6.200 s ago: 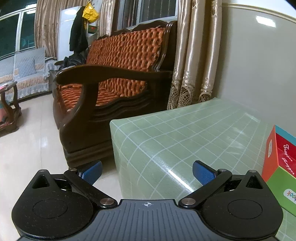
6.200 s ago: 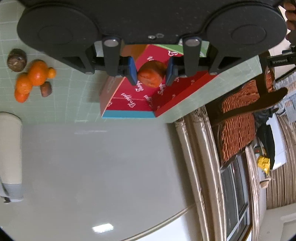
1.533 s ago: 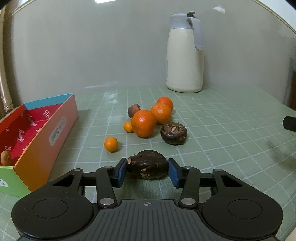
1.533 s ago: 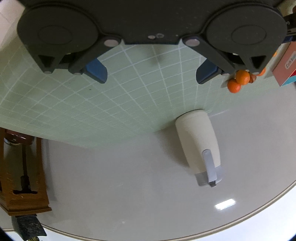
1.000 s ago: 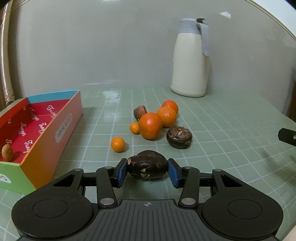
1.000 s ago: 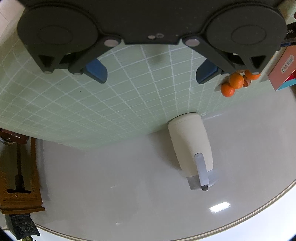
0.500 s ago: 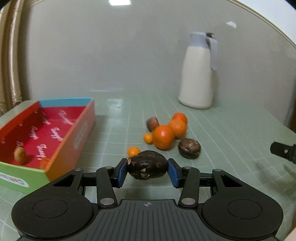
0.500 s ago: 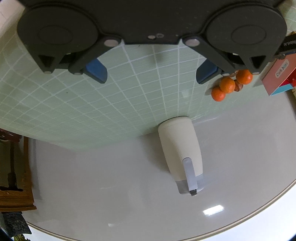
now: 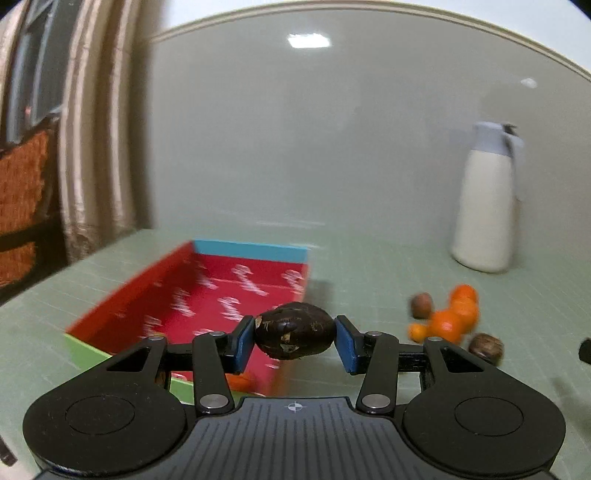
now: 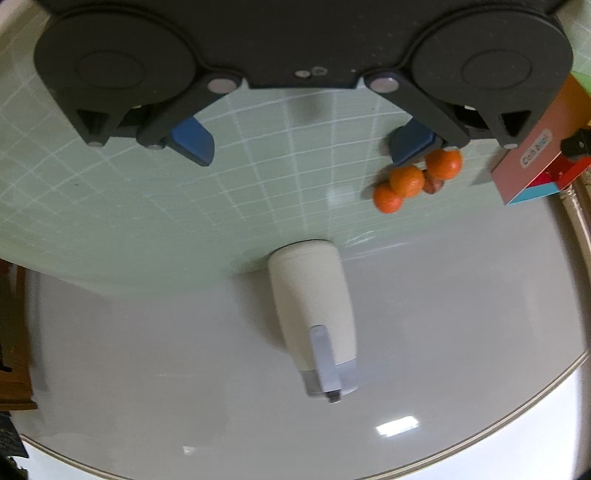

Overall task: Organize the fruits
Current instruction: 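Carry the dark brown nut into the box and open the left gripper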

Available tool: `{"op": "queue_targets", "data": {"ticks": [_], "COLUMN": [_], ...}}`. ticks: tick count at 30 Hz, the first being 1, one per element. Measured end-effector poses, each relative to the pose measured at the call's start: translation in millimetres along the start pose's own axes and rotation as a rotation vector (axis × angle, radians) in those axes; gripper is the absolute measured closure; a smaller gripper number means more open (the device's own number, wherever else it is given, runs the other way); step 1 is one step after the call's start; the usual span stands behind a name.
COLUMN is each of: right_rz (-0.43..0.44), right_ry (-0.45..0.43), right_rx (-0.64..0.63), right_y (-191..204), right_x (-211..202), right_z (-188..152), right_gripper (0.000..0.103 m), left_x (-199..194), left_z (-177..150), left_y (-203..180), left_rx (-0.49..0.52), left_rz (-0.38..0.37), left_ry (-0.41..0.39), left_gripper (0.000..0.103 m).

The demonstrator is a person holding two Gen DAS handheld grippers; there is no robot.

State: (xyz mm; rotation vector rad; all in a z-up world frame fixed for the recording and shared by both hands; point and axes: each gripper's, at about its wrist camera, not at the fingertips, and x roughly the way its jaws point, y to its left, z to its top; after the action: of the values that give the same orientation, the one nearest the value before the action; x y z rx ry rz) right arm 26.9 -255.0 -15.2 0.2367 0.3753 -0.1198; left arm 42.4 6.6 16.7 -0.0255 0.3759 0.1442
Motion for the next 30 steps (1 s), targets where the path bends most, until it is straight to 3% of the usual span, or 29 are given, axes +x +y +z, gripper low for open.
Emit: {"op": "queue_targets", "data": {"ticks": [7,13,20,21,23,25,30], "right_rz": [0.046,0.078,0.102,0.104,0.108,0.112,0.122], "right_ry": [0.014,0.026,0.033,0.035,0.038,0.04,0.045], "right_rx": [-0.024,-0.031,-0.037,-0.036,-0.035,-0.037,-0.04], "right_y": [22.2,34.7,43.0,44.0,46.1,48.4,52.8], "right_x": [6.9,9.7,13.2,14.1,15.8,17.1,19.2], "right_z": [-2.6,-4.5,-4.3,-4.4,-4.4,-4.6,-4.9], "right_gripper": [0.0,0.0,0.0,0.0,0.0,0.0,0.0], "left_x": [6.0,17.5,12.2,11.6,7.7,3.0,-0.6], "left_z": [8.1,7.4,6.1,5.8,4.9,4.8,3.3], "left_y": [34.4,53.1,65.3,67.9,71.9,74.4,76.9], "left_rx": [-0.053,-0.084,-0.079,-0.084,-0.088,-0.079,-0.043], "left_rz": [0.08,0.138,0.188,0.191,0.204,0.229,0.234], "left_ry": [-0.005,0.045,0.045,0.046,0.041,0.019,0.018], "left_gripper": [0.056,0.056,0.055,0.053,0.037,0.027,0.021]}}
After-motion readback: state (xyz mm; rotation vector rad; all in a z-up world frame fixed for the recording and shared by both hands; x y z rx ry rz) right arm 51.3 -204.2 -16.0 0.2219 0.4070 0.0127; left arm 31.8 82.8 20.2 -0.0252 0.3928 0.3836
